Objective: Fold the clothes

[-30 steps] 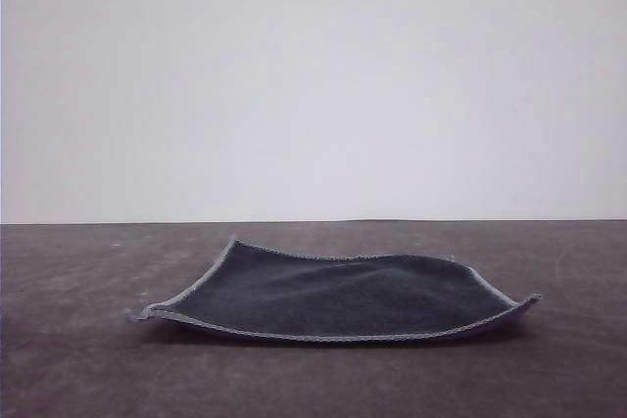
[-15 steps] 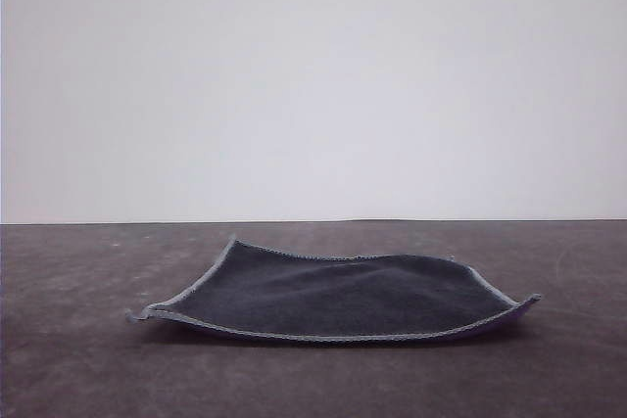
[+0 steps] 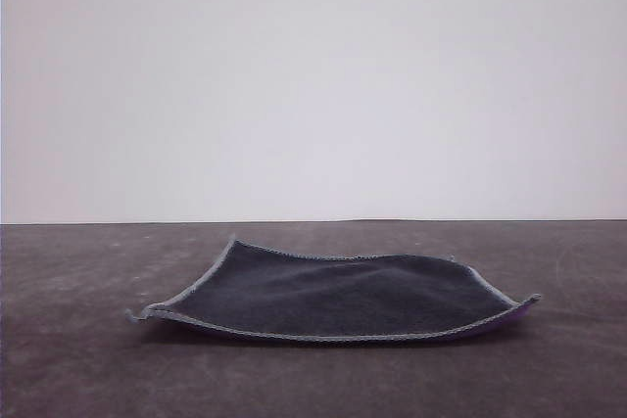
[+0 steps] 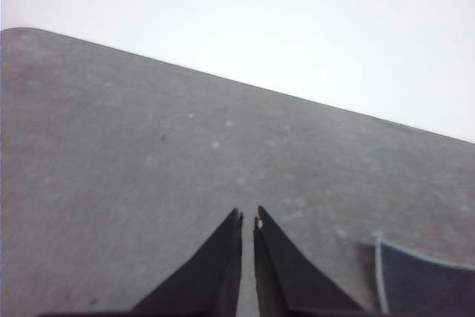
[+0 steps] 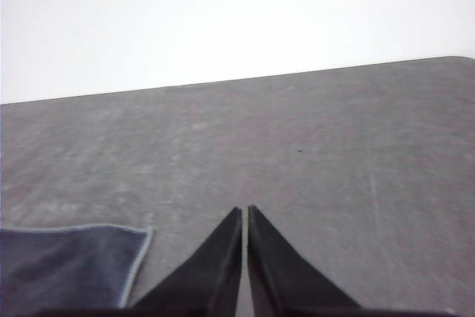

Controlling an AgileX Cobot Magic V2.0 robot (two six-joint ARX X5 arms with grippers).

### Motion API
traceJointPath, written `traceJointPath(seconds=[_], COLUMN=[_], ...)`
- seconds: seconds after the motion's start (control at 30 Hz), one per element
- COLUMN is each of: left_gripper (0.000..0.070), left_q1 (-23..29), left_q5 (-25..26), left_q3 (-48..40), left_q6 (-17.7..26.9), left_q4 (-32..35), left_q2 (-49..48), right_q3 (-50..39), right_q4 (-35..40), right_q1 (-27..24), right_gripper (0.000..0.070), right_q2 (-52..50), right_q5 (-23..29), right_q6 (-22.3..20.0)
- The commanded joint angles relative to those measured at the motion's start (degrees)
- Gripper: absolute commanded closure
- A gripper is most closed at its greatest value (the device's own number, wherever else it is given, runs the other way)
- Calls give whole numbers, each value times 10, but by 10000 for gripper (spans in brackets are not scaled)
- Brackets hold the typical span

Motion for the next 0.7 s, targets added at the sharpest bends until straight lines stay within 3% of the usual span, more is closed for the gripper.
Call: traceJointPath(seconds=[0.0,0.33,0.67], left_gripper=[678,677,677], left_q1=[-1,-2,-37], left_q5=[20,179,294], left_q3=[43,206,217], left_q6=[-6,0,2], left_q4=[0,-12,5], left_q2=[62,357,531], right_q3=[37,216,238], right_q4=[1,-16,-5], right_q1=[2,4,33], right_gripper=[689,689,689], right_q2=[63,362,511], right_q5=[-17,-212,-248], right_q6=[9,5,9])
